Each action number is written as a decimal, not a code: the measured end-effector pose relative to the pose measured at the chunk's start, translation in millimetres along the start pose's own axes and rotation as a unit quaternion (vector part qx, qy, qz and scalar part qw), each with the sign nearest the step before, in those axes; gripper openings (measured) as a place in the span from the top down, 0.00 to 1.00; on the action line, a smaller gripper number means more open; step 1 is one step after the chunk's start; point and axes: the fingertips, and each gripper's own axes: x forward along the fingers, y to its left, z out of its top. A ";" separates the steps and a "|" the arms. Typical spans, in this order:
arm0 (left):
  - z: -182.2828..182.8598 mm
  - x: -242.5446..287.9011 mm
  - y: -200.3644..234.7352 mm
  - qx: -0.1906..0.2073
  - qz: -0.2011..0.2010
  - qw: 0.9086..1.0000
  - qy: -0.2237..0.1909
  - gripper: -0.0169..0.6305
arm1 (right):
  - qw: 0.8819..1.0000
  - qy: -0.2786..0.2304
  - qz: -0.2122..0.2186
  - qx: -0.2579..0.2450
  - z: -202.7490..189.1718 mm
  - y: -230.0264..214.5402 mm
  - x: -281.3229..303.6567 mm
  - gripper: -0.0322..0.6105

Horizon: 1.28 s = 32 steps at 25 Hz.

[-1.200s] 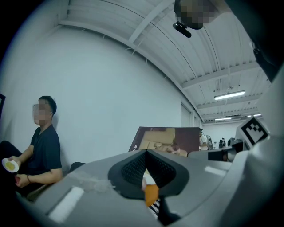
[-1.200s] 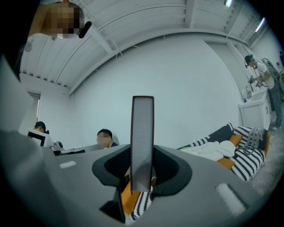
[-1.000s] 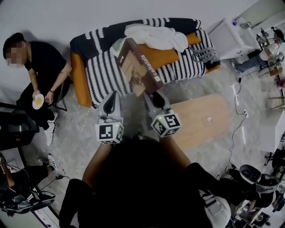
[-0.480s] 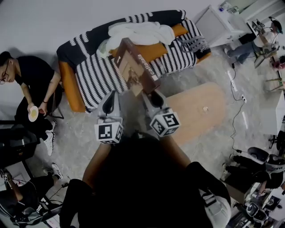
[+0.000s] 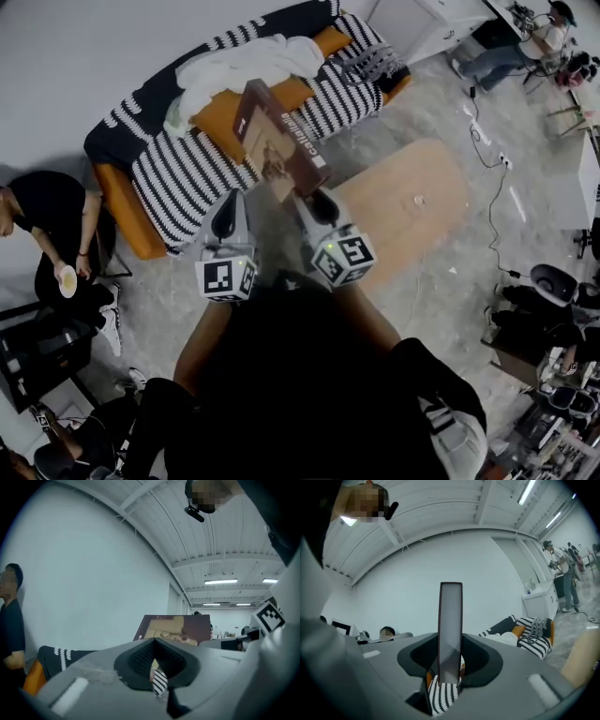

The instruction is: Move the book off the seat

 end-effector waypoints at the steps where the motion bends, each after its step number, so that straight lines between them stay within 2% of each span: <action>1: 1.2 -3.5 1.2 0.002 -0.001 1.000 0.006 0.96 | 1.000 0.002 -0.001 0.005 -1.3 4.3 -0.8 0.71; 4: -11.5 1.5 -16.5 0.005 -0.019 1.000 0.023 0.96 | 1.000 0.004 -0.015 0.018 -8.4 -8.2 -15.1 0.71; 7: -46.0 47.8 -75.0 0.003 -0.070 0.997 0.032 0.96 | 0.998 -0.019 -0.064 0.015 -6.6 -77.4 -47.7 0.71; 9: -61.7 69.2 -111.3 0.004 -0.080 0.996 0.035 0.96 | 0.997 -0.027 -0.076 0.020 -3.7 -118.4 -68.2 0.71; 13: -59.9 85.3 -170.8 0.016 -0.119 0.992 0.043 0.96 | 0.993 -0.034 -0.107 0.036 10.6 -160.6 -109.2 0.71; 20: -79.0 123.0 -184.4 0.012 -0.197 0.979 0.052 0.96 | 0.979 -0.067 -0.190 0.042 2.8 -186.8 -117.6 0.71; 24: -88.4 144.4 -194.6 0.002 -0.253 0.966 0.054 0.96 | 0.967 -0.080 -0.241 0.033 -1.9 -195.0 -118.8 0.71; 32: -82.2 182.2 -224.4 -0.003 -0.366 0.928 0.067 0.96 | 0.930 -0.115 -0.349 0.031 13.9 -206.9 -127.9 0.71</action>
